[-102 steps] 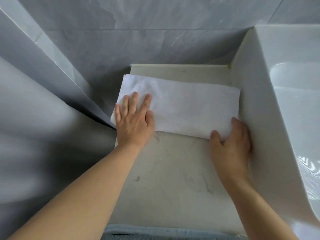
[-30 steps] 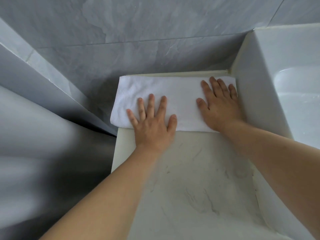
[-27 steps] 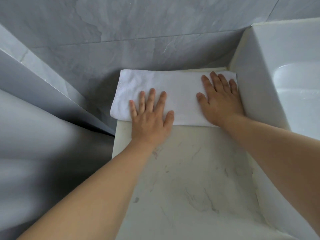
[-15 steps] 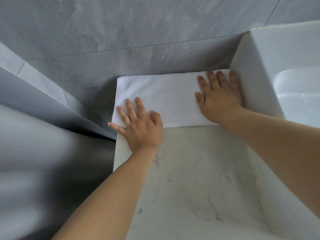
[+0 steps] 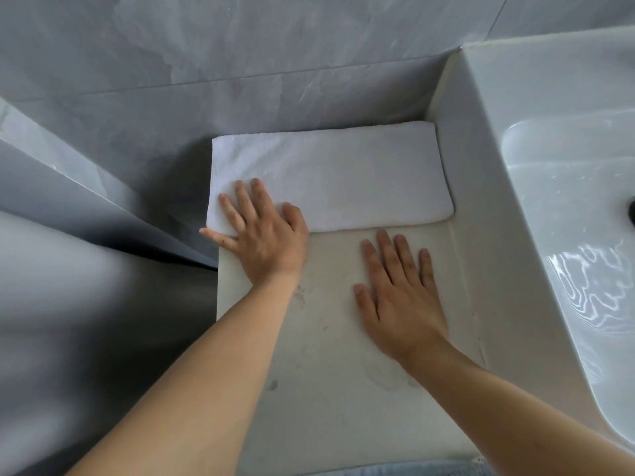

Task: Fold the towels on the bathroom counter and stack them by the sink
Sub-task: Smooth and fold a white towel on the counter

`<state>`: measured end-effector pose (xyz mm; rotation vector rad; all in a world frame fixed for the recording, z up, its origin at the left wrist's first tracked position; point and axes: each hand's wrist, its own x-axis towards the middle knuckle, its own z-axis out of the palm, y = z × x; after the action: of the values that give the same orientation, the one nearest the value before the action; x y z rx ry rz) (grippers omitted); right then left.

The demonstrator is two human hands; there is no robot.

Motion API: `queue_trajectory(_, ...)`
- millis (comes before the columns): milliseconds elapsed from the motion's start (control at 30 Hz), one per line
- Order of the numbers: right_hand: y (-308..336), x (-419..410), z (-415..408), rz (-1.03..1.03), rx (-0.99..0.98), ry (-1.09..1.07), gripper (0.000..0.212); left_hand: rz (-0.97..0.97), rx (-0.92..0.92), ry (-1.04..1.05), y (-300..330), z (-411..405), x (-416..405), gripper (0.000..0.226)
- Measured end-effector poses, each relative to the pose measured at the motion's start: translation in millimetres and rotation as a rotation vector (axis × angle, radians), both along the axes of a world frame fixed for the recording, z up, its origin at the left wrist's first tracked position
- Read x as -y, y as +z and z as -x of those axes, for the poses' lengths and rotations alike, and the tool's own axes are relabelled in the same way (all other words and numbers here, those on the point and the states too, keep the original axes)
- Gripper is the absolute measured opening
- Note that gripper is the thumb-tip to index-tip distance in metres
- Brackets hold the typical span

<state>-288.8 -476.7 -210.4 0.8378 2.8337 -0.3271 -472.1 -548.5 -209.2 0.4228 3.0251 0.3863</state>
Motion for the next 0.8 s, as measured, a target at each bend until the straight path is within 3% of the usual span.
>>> queue_trajectory(100, 1.7, 1.7, -1.5, 0.007, 0.013, 0.003, 0.068, -0.032, -0.028, -0.172, -0.8, -21.7, 24.0, 0.063)
queue_trajectory(267, 1.3, 0.5, -1.2, 0.014, 0.029, 0.003, 0.068, 0.127, 0.015, -0.502, -12.8, -86.9, 101.6, 0.066)
queue_trajectory(800, 0.0, 3.1, -3.1, -0.001, -0.024, -0.006, 0.068, 0.149, 0.052, -0.475, -5.3, -81.6, 97.3, 0.072)
